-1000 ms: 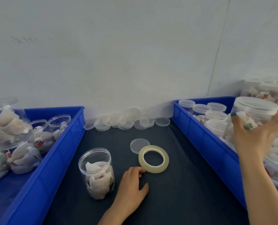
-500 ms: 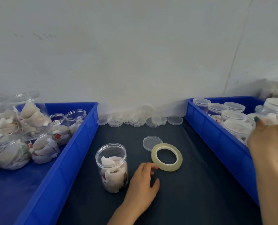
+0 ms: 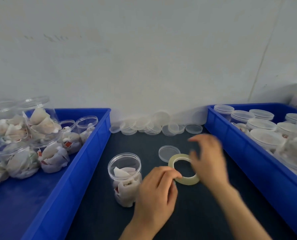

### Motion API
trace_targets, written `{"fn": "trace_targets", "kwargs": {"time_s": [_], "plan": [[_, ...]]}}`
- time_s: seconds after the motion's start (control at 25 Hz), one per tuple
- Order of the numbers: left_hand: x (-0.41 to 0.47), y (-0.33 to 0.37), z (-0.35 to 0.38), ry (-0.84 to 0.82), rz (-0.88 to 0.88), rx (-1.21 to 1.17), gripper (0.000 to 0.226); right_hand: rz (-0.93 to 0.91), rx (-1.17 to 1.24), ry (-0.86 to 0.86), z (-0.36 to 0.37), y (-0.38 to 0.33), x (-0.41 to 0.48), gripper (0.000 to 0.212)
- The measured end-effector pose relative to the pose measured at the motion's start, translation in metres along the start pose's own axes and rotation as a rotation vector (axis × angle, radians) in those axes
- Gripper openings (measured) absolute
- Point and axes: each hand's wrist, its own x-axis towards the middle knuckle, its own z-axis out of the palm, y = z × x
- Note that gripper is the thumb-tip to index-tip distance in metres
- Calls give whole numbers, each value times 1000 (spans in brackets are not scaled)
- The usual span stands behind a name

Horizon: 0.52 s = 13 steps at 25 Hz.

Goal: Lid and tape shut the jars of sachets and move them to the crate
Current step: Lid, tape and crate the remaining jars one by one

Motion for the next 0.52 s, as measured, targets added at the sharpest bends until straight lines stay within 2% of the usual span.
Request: {"fn": "trace_targets", "kwargs": {"time_s": [0.08,0.12,0.2,0.28,0.36,0.44,0.52], "plan": [[5,-10,-16,293,129,120,19,-74,-45,-412,39,-20,-17,34],[7,-17,-26,410,98,166,17,-120,-108,-530,59,-28,-24,39],[10,-32,-41,582,-89,188,13,-158,-293,-640,87,-31,-24,51],[11,-45,-46,724,-384,-1,13,-156,-427,-636,101,-28,-18,53],[13,-51,-42,808,-666,-313,14,-156,-477,-547,106,-24,-19,40],[13,-50,-32,777,-839,-487,18,-126,-421,-493,102,-17,-19,26],[15,-45,-25,721,-912,-520,22,-92,-361,-469,94,-8,-16,19]]}}
